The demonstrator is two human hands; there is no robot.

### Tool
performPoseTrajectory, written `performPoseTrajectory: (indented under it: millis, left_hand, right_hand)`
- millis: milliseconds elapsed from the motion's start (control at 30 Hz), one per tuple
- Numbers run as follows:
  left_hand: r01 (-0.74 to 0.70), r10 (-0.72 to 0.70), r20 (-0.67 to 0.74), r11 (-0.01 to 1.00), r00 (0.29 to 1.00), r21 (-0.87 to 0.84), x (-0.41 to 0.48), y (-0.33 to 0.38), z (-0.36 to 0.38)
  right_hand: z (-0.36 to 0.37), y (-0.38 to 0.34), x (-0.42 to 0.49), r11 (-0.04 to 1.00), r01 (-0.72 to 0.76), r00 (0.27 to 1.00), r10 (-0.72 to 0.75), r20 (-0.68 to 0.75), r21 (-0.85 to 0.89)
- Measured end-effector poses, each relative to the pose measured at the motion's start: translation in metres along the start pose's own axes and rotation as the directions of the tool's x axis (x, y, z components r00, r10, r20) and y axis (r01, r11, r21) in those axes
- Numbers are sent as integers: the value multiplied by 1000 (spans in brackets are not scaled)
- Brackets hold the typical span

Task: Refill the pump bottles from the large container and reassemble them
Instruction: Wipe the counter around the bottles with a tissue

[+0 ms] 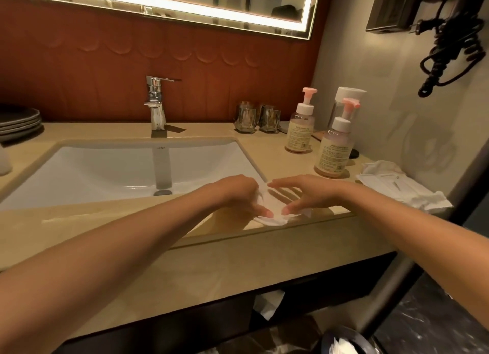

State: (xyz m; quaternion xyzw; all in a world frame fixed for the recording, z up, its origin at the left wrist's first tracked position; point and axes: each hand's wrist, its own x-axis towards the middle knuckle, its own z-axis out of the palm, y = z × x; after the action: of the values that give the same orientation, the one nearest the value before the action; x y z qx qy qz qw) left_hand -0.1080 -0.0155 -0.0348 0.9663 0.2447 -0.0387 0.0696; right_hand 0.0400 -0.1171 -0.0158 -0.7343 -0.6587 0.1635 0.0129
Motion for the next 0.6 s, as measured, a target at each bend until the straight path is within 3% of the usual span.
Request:
performPoseTrajectory:
  millis: [133,600]
  left_hand:
    - [-46,42,59,996,997,79,-12,-11,-2]
    - [43,-39,75,998,996,-53,-111,-113,3]
  right_hand:
    - [6,-3,9,997,62,991,-66,112,35]
    - [39,-125,39,973,226,973,-228,-26,-55]
